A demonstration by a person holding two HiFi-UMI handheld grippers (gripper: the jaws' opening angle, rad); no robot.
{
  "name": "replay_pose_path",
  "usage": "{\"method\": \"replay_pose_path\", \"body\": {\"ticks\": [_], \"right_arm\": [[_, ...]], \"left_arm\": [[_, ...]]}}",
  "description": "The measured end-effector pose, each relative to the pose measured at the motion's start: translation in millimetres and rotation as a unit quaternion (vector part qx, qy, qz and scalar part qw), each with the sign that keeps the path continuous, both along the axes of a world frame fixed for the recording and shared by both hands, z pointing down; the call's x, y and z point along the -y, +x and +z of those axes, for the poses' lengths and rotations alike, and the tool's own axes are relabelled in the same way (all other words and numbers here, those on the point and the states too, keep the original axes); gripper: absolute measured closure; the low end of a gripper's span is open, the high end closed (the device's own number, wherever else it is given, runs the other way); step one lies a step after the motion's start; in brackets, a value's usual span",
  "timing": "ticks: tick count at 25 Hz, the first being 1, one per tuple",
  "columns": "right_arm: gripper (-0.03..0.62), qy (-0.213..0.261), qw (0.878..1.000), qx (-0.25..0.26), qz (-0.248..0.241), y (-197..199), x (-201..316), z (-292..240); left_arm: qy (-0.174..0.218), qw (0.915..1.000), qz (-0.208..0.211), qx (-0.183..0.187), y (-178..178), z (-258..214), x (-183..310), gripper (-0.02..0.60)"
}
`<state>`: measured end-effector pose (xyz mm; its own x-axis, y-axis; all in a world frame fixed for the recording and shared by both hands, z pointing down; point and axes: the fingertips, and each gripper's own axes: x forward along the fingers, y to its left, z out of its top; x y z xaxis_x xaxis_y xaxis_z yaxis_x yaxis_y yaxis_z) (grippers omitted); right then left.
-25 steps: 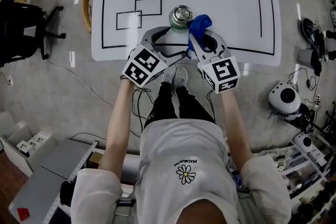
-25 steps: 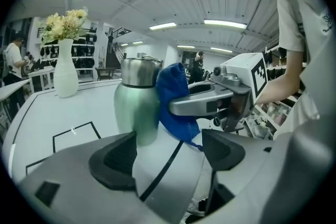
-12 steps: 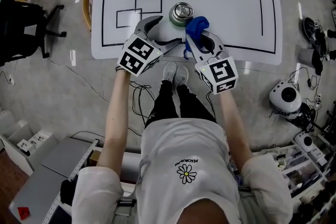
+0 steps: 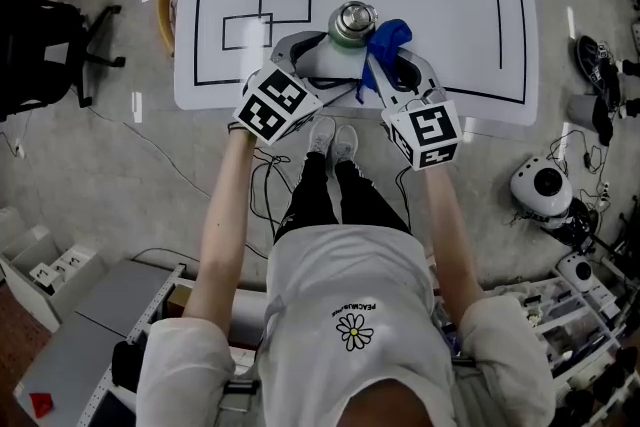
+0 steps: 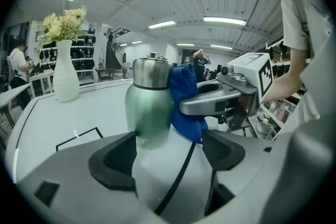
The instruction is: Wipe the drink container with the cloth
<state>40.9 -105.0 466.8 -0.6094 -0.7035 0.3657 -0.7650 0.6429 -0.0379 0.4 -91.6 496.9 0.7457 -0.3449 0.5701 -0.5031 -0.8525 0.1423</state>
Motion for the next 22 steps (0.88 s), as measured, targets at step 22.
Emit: {"method": "replay_pose_path", "body": {"ticks": [22], "right_arm": [[0.551,0.002,1.0,-0.005,-0.013,-18,-13,-6]], "left_arm": [[0.0,0.9999,-0.005,0.011,1,1,6,0.201]]}}
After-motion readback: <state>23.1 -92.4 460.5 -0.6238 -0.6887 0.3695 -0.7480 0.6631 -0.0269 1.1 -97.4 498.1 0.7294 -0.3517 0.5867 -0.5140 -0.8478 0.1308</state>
